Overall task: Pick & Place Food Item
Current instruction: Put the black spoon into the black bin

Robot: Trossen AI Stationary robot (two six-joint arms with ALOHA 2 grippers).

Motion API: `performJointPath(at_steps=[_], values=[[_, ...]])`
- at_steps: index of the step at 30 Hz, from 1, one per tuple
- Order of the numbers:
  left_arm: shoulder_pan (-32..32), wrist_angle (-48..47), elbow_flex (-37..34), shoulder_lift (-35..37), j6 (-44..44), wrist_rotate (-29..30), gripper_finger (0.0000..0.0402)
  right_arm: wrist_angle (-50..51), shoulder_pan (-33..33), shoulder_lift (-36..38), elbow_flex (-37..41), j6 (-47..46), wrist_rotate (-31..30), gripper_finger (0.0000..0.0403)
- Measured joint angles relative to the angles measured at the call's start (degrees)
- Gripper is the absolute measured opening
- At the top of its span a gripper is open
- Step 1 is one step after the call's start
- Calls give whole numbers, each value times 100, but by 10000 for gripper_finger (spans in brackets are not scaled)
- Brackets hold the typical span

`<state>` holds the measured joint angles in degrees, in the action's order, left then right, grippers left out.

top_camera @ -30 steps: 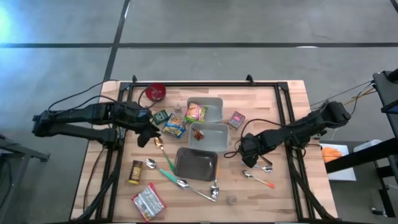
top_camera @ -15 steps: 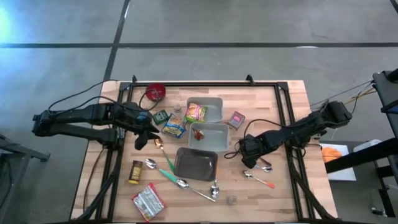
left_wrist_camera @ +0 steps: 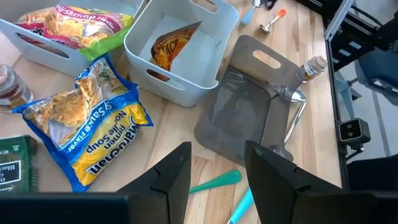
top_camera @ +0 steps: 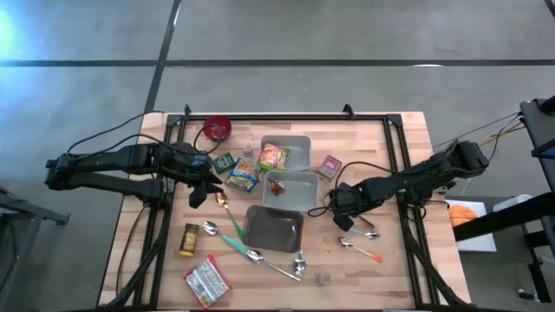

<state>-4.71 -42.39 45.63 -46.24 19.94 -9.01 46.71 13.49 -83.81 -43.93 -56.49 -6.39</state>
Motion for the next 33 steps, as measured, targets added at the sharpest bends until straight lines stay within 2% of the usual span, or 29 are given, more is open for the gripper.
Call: performJointPath(at_steps=[8,14,21,27,33], values=[[0,-17,0,0,389,-45,151,578,3,234,-1094,464,-298,9],[2,-28,-2,0,274,113,151,469,4,146,-2230,1002,-445,8],[2,-6,-2,-2,260,209,151,468,-80,-634,-3581,1151,-429,8],[10,104,-4,-11,223,456,151,495,-81,-1723,-4884,1386,-421,8],[432,101,-7,0,-474,472,149,494,-246,-2587,-5821,2072,-196,8]])
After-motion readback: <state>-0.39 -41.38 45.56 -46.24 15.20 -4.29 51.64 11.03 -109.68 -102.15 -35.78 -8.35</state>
